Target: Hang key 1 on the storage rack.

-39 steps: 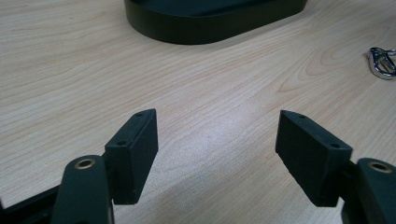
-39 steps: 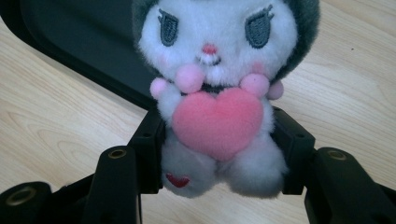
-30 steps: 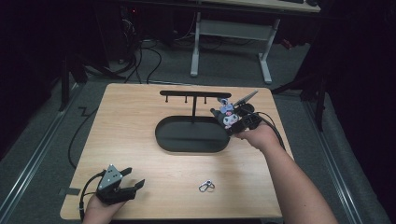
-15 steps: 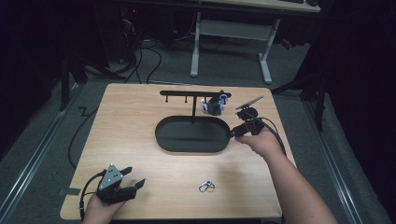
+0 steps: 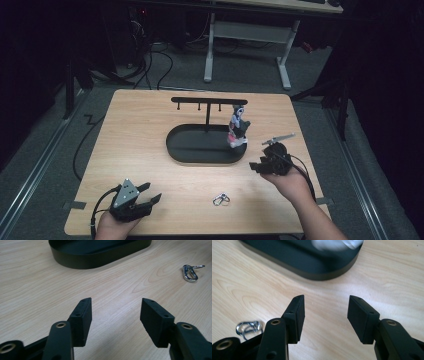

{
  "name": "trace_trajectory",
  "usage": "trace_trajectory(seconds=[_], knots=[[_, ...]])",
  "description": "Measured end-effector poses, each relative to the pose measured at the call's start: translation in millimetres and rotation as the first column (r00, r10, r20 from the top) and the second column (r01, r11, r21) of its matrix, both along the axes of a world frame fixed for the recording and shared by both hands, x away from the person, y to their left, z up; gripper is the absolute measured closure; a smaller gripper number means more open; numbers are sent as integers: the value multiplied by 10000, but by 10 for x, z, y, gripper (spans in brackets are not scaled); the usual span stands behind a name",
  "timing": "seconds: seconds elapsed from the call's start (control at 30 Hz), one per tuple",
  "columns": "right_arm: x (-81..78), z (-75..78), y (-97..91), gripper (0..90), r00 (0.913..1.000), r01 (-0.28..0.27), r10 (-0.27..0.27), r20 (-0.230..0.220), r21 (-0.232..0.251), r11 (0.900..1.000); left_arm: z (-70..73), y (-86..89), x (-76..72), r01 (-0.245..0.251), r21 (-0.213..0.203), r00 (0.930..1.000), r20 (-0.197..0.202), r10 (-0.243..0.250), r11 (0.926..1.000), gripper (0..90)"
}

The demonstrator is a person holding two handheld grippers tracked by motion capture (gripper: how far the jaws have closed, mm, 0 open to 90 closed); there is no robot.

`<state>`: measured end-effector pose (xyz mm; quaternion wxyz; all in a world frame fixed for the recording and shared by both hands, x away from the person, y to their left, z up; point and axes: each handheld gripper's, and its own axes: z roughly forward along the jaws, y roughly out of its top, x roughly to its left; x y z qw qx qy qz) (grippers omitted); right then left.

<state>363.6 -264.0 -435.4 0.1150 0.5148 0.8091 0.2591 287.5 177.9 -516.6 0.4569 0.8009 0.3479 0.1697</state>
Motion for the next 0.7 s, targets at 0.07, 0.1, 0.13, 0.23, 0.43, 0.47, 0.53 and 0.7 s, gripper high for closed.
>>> trace_trajectory(seconds=[0.07, 0.1, 0.13, 0.23, 0.43, 0.47, 0.53, 0.7], knots=[[-174, -158, -42, 503, 9992, -90, 89, 382, 36, 10000, -6, -46, -9, 42, 49, 9999, -130, -42, 10000, 459], [-174, -158, -42, 503, 9992, -90, 89, 382, 36, 10000, -6, -46, -9, 42, 49, 9999, -130, -42, 10000, 464], [-266, -252, -63, 506, 9986, -57, 50, 531, 132, 9999, -5, -69, -23, 82, 32, 9999, -68, -82, 10000, 476], [-410, -397, -99, 511, 9941, 111, -146, 1074, 328, 9994, 12, -189, -75, 409, 107, 9991, 138, -411, 9991, 496], [-723, -590, -95, 593, 9733, 19, -267, 2279, 1080, 9942, 27, -399, -84, 662, 274, 9975, -271, -654, 9974, 612], [-772, -615, -93, 604, 9709, -64, -204, 2385, 1109, 9938, 31, -526, -69, 832, 587, 9959, -410, -809, 9948, 648], [-865, -674, -114, 635, 9661, -71, -263, 2566, 1284, 9917, 13, -690, -54, 981, 899, 9940, -574, -931, 9911, 708], [-962, -702, -238, 689, 9694, -31, -521, 2401, 2240, 9746, -71, -1099, -12, 1450, 1265, 9869, -897, -1342, 9813, 839]])
